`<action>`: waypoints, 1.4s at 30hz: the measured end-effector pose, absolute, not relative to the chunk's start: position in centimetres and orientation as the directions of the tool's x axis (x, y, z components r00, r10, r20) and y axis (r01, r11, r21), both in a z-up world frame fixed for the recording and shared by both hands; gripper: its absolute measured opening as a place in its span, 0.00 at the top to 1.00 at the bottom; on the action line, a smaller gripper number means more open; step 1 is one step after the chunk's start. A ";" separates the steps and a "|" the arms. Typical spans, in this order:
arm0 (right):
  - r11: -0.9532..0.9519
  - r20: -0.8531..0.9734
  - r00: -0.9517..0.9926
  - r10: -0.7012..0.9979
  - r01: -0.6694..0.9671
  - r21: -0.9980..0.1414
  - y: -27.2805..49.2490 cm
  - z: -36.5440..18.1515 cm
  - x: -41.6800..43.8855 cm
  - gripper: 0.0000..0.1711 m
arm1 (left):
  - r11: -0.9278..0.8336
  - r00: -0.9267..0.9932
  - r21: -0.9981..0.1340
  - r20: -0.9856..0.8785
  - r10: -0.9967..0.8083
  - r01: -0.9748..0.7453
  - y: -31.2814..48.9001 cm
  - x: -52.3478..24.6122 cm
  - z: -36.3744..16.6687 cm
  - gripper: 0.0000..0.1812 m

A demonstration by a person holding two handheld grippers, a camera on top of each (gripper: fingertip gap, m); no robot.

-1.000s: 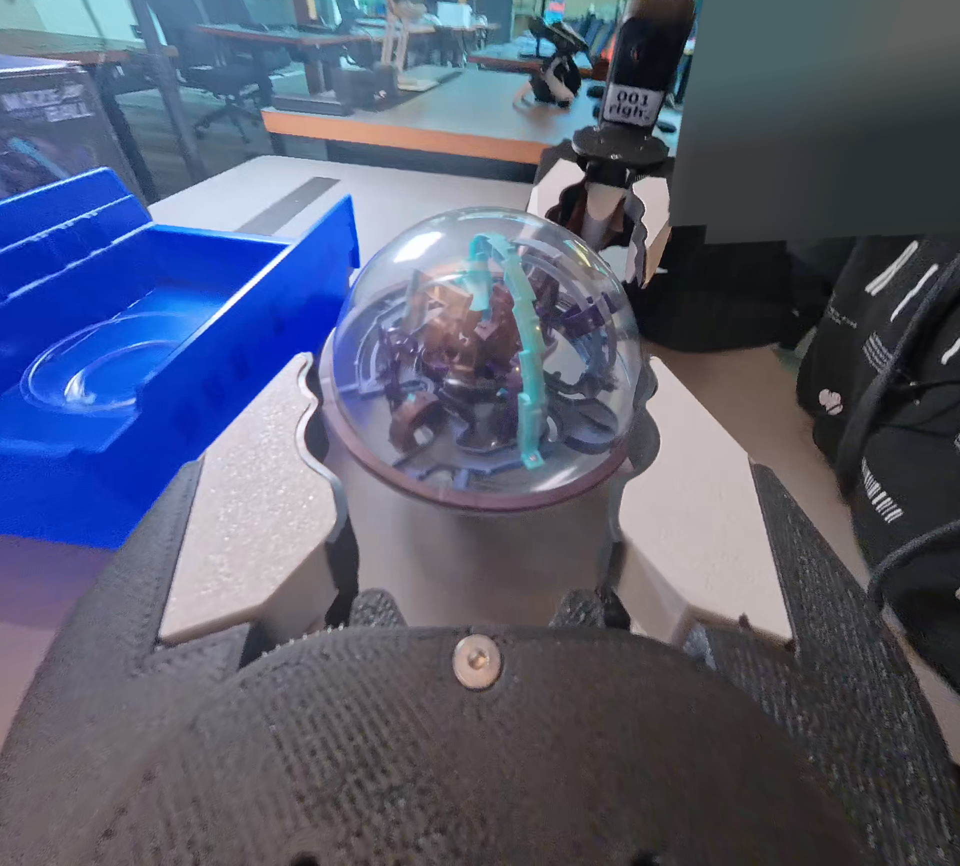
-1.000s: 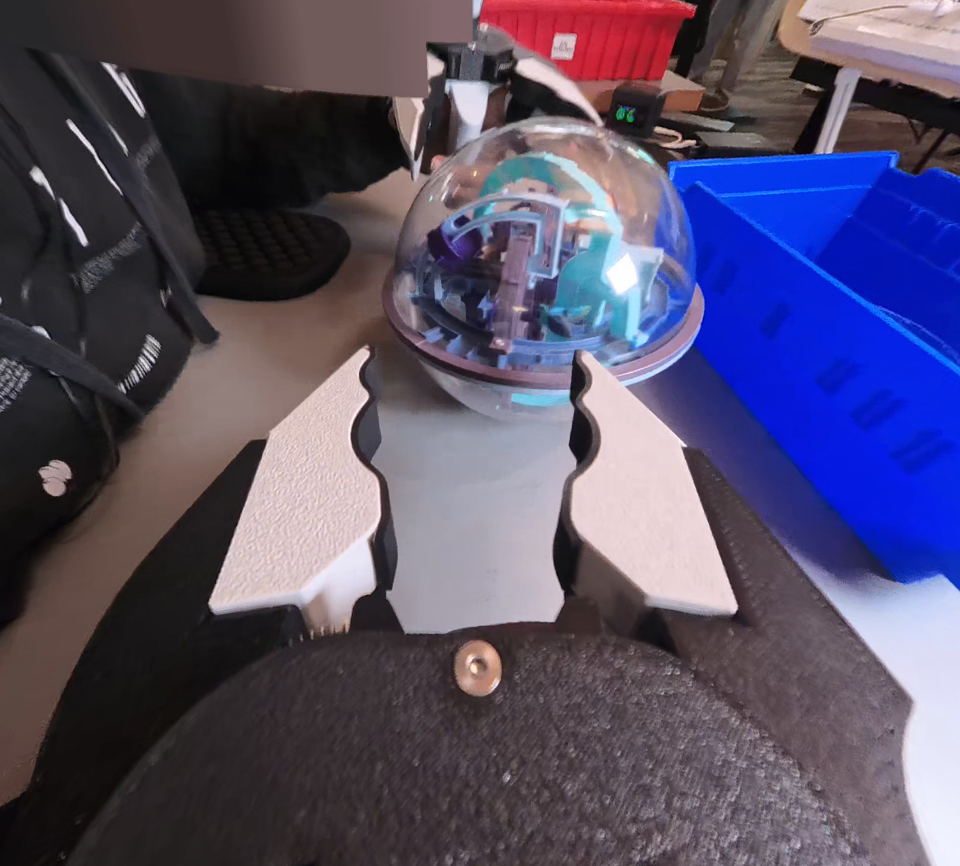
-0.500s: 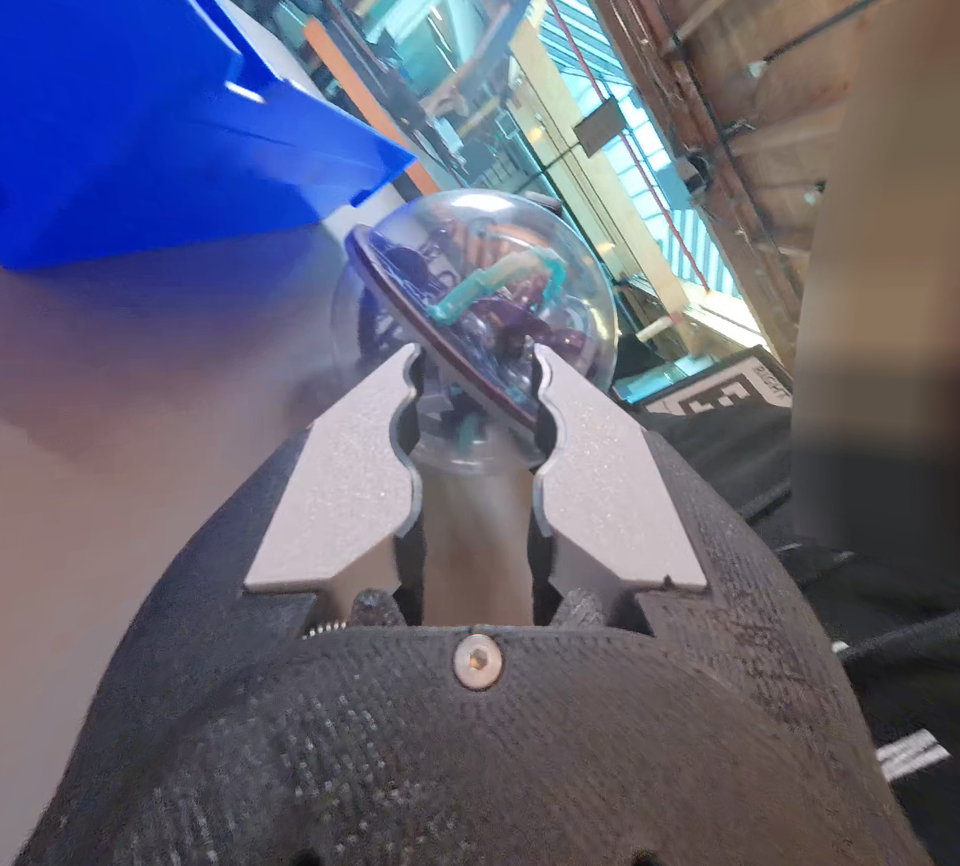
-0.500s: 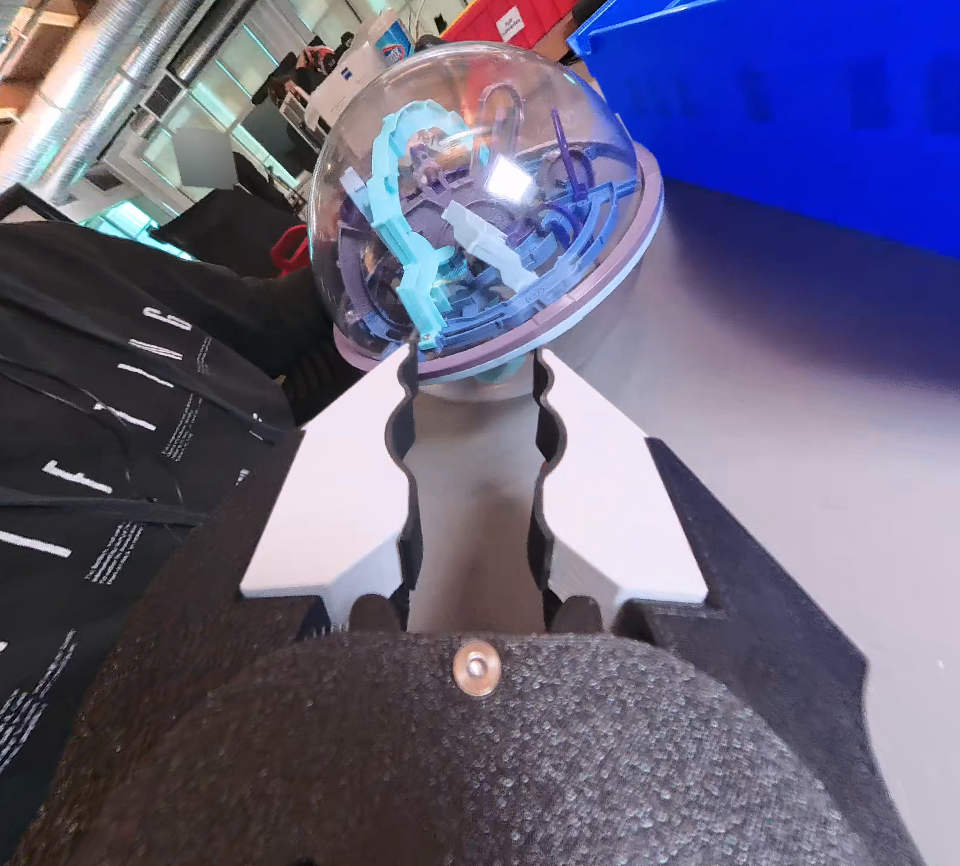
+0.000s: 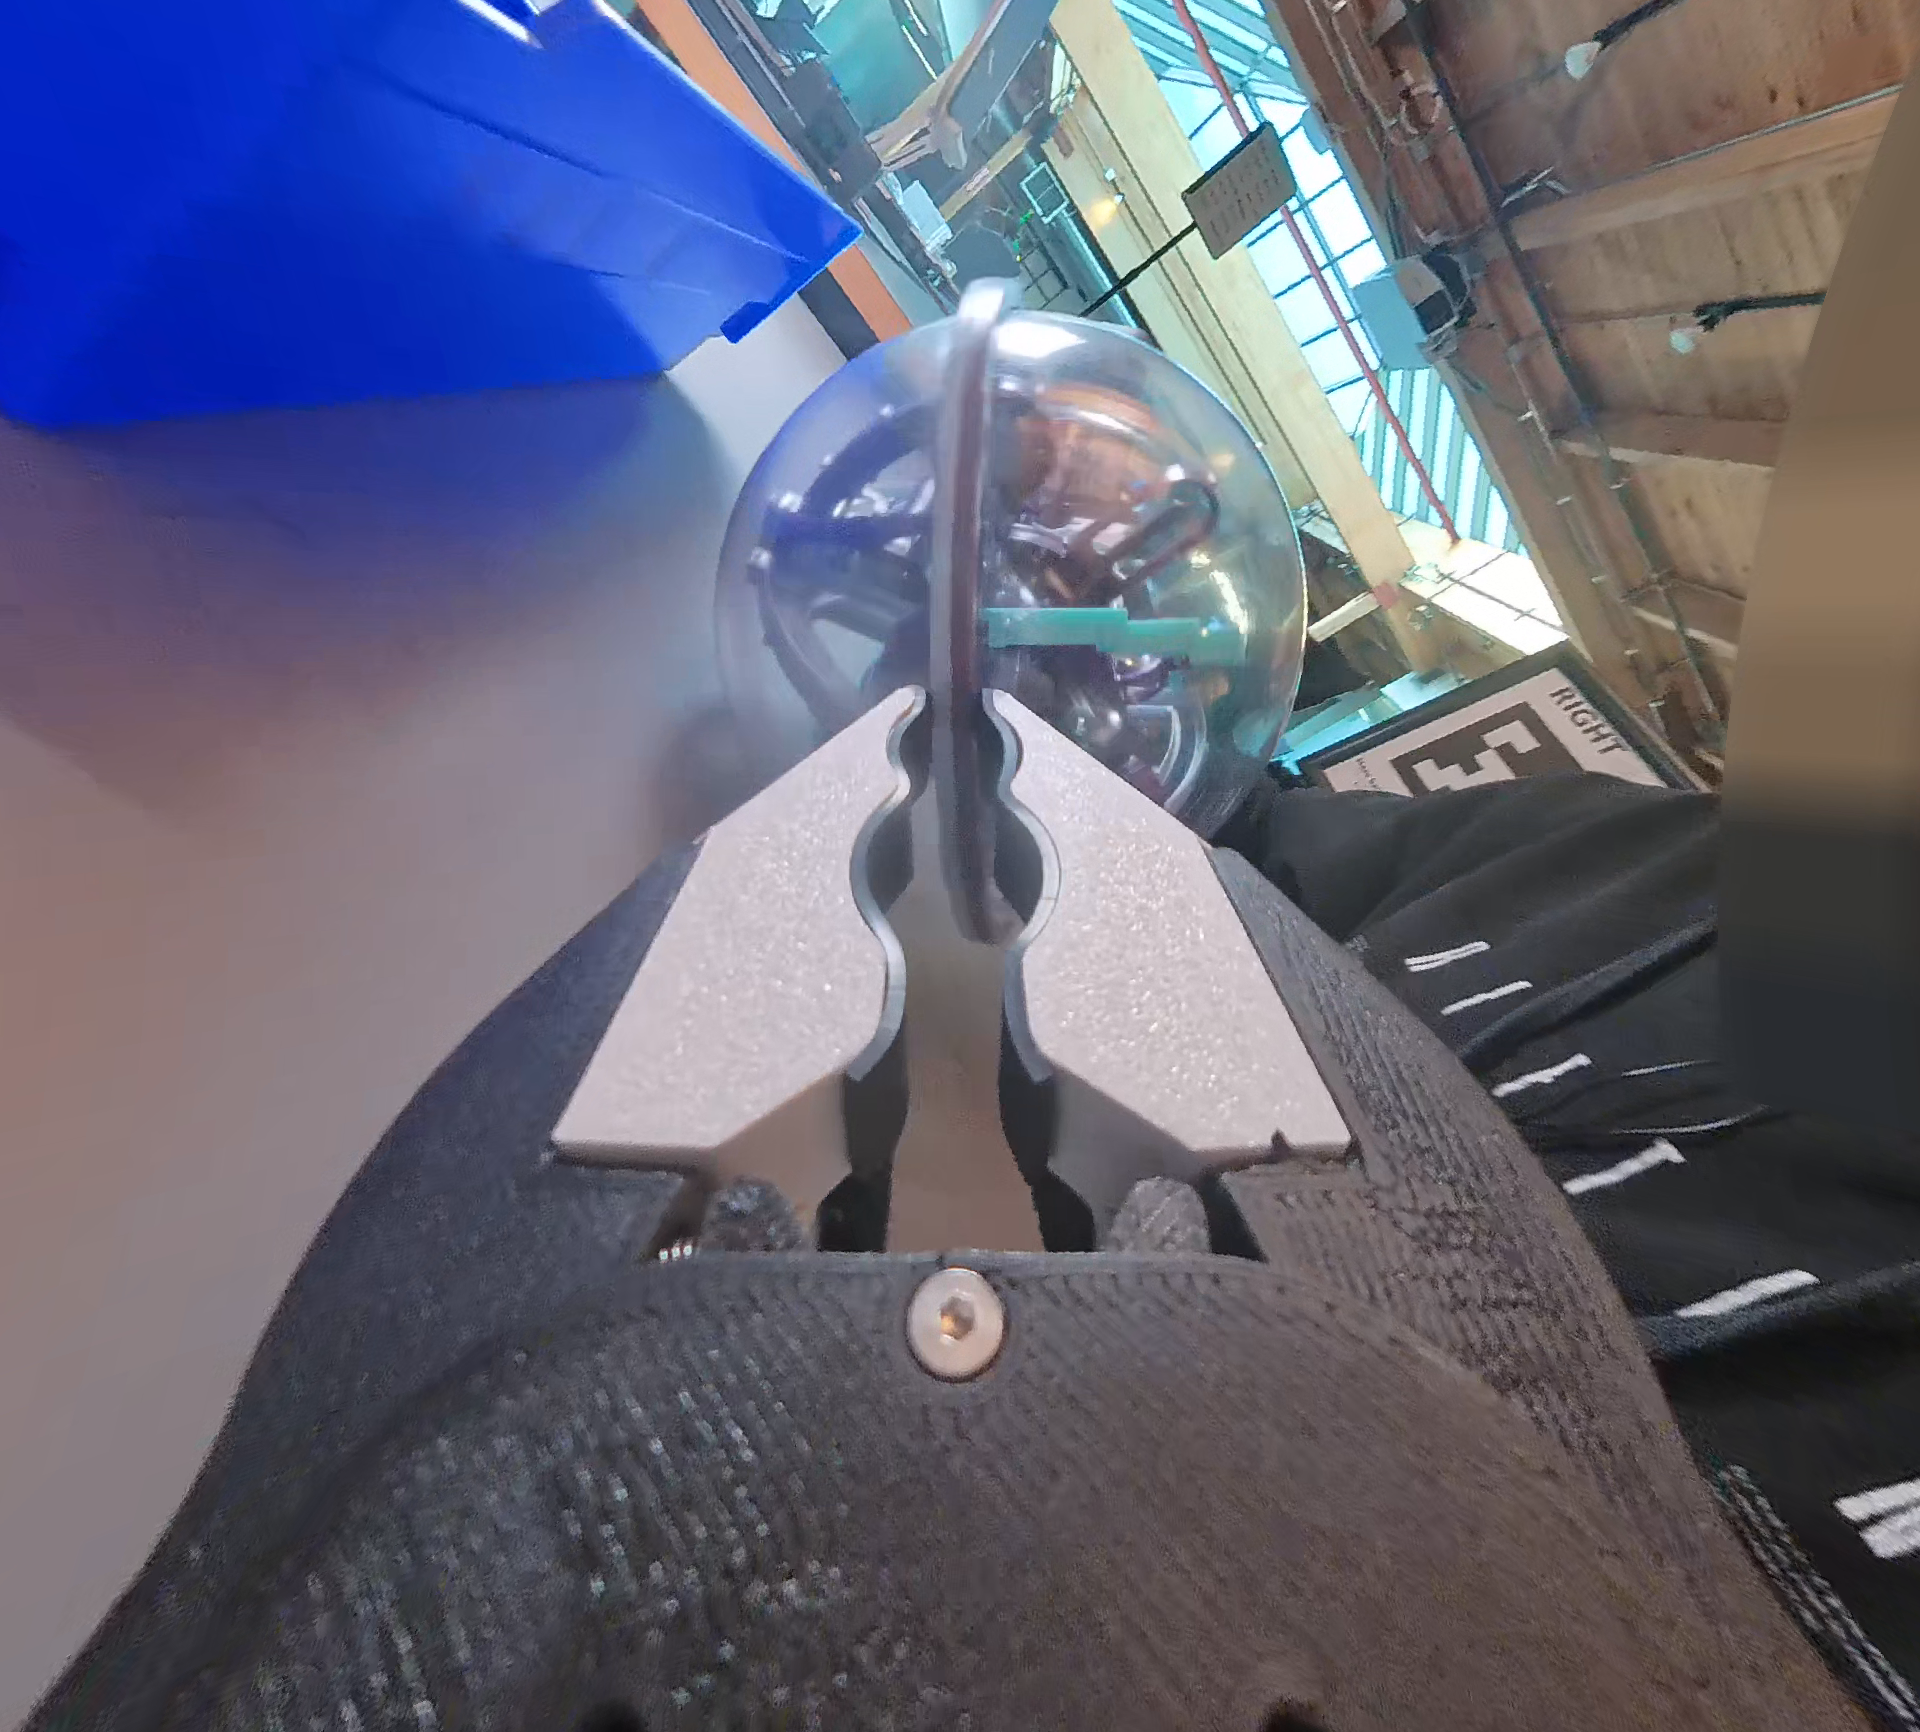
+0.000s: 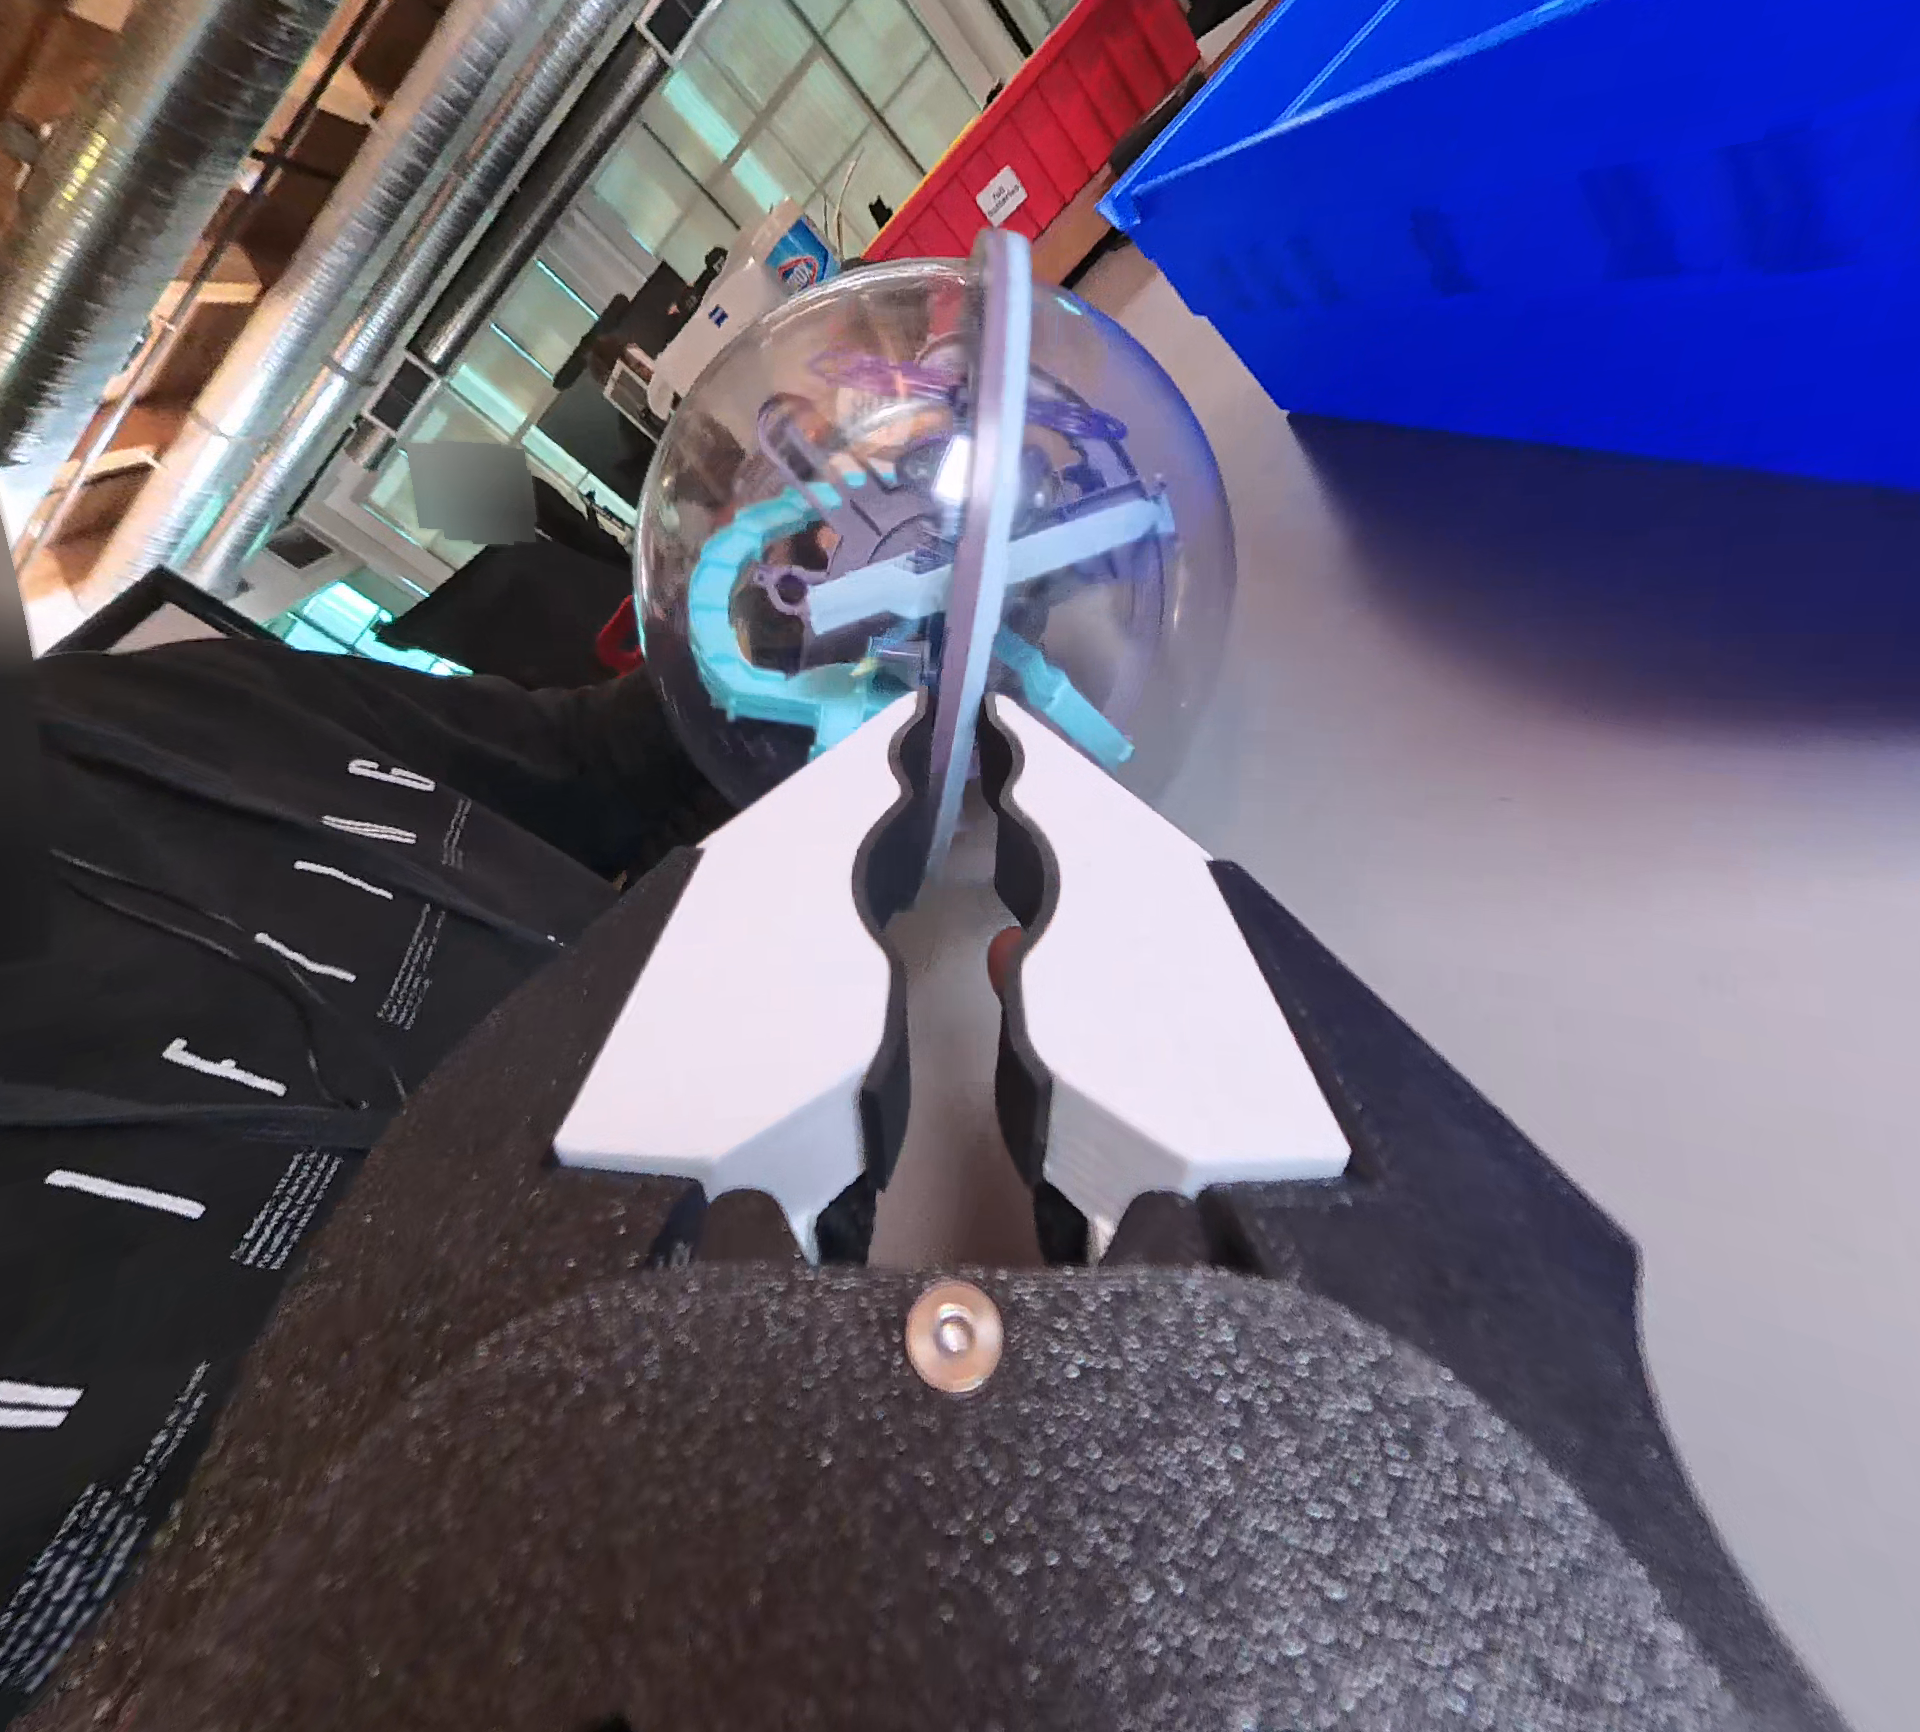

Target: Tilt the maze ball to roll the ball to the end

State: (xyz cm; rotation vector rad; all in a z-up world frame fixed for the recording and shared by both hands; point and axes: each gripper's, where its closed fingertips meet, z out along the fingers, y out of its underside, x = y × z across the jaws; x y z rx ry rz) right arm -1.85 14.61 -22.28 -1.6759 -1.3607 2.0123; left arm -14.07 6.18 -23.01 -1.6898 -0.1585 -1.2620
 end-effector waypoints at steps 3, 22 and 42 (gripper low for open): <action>-0.511 -0.621 -0.339 0.707 0.363 -0.779 14.6 -21.6 -1.9 0.97 | -0.468 0.480 -0.654 0.756 -0.445 0.595 6.3 -14.3 -22.1 0.97; -0.259 -0.199 -0.548 0.813 -0.035 -0.965 10.0 -1.8 -2.3 0.97 | 0.040 0.719 -0.955 0.194 -0.667 0.294 0.9 -13.0 4.1 0.97; 0.104 0.327 -0.482 0.813 -0.432 -0.896 1.4 11.0 6.1 0.96 | 0.389 0.684 -0.915 -0.350 -0.640 -0.104 -10.3 -0.5 18.5 0.96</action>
